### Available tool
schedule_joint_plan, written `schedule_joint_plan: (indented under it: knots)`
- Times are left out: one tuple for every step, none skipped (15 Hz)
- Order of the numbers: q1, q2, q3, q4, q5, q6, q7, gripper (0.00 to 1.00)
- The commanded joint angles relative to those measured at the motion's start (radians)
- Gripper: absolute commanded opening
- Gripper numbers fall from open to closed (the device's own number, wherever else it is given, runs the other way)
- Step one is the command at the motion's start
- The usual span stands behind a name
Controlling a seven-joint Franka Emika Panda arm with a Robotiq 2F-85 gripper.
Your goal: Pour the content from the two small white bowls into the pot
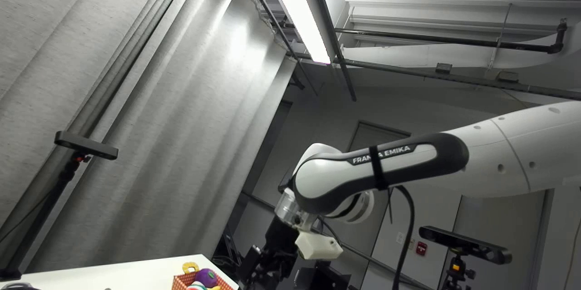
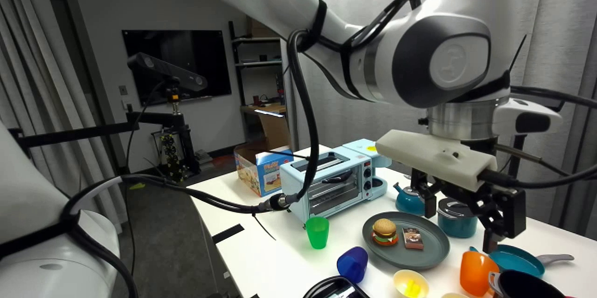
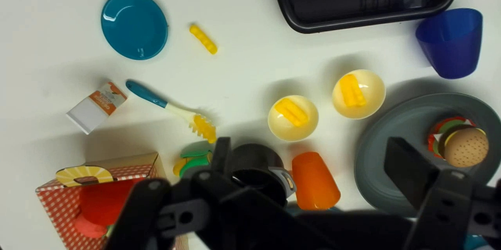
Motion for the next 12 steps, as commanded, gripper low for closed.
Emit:
schedule_joint_plan:
  knots:
    - [-0.017,0.077,0.004,-0.001,-0.058,0.048,0.032,1.00]
    - [-0.018,0.095,0.005,-0.002,-0.066,0.052,0.035,1.00]
    - [-0.018,0.113,0.004,0.000,-0.072,0.054,0.038,1.00]
    - [-0.017,0.127,0.004,0.002,-0.075,0.054,0.039,1.00]
    - [-0.015,0.138,0.004,0.004,-0.071,0.047,0.038,1.00]
    - [-0.014,0.140,0.004,0.005,-0.066,0.036,0.034,1.00]
    - [-0.012,0.128,0.004,-0.004,-0.047,0.030,0.013,1.00]
    - [-0.012,0.135,0.004,-0.004,-0.047,0.030,0.013,1.00]
    - [-0.012,0.139,0.004,-0.003,-0.047,0.030,0.013,1.00]
    - [-0.012,0.140,0.004,-0.003,-0.047,0.030,0.013,1.00]
    - [-0.012,0.140,0.004,-0.002,-0.047,0.030,0.013,1.00]
    - [-0.012,0.140,0.004,-0.002,-0.047,0.030,0.013,1.00]
